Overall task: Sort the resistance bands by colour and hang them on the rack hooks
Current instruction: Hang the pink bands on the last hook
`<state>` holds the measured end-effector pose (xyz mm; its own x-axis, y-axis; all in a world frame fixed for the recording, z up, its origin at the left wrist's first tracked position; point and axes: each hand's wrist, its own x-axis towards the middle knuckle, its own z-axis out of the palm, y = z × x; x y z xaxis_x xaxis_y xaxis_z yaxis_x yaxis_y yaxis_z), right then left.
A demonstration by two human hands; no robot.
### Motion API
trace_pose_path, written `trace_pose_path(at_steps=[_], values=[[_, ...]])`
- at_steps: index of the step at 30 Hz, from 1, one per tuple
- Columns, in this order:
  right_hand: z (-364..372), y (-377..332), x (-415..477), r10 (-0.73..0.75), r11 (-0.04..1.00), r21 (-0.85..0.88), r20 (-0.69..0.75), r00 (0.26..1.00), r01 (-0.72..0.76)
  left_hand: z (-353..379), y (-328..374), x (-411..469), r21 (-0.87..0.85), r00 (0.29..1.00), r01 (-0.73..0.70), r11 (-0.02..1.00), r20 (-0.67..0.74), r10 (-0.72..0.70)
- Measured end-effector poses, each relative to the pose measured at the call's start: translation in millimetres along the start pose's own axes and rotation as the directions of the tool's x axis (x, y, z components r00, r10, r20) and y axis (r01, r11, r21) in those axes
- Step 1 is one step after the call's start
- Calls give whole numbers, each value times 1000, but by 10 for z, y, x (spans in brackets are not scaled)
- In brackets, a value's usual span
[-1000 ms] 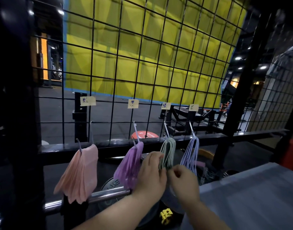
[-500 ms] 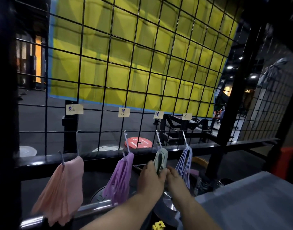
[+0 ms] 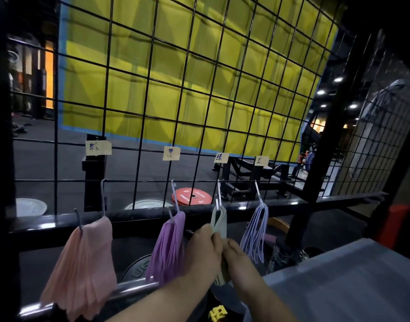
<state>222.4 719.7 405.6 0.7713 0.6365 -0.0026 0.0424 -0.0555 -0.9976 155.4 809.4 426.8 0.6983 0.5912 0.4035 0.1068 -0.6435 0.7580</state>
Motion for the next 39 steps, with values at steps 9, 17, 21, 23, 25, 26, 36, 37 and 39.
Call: trace_pose_path(at_steps=[9,17,21,23,25,26,36,37,39], values=[[49,72,-21,-30,986,-169,-88,996,14,-7,-18,-81,107,1000,-16,994,-2,16],[-21,160,-2,-43,982,-190,-124,991,19,99,-70,-203,71,999,13,997,51,-16],[-72,225,-15,-55,960,-279,-99,994,25,206,-190,-237,46,996,1,999,86,-4],[-73,248,-26,-74,944,-327,-100,992,38,212,-224,-238,73,996,-19,997,91,13],[-65,234,-36,-94,941,-335,-111,989,52,192,-217,-234,153,997,-63,986,46,57],[-59,225,-34,-106,939,-340,-127,986,57,186,-209,-242,197,997,-78,977,4,78],[-440,317,-78,-215,887,-457,-535,817,-65,277,-72,-371,165,863,-369,915,-304,403],[-485,293,-76,-216,897,-438,-555,803,-61,294,-25,-352,159,866,-381,911,-282,412],[-557,237,-55,-227,919,-394,-581,781,-26,351,56,-291,113,876,-417,902,-215,432]])
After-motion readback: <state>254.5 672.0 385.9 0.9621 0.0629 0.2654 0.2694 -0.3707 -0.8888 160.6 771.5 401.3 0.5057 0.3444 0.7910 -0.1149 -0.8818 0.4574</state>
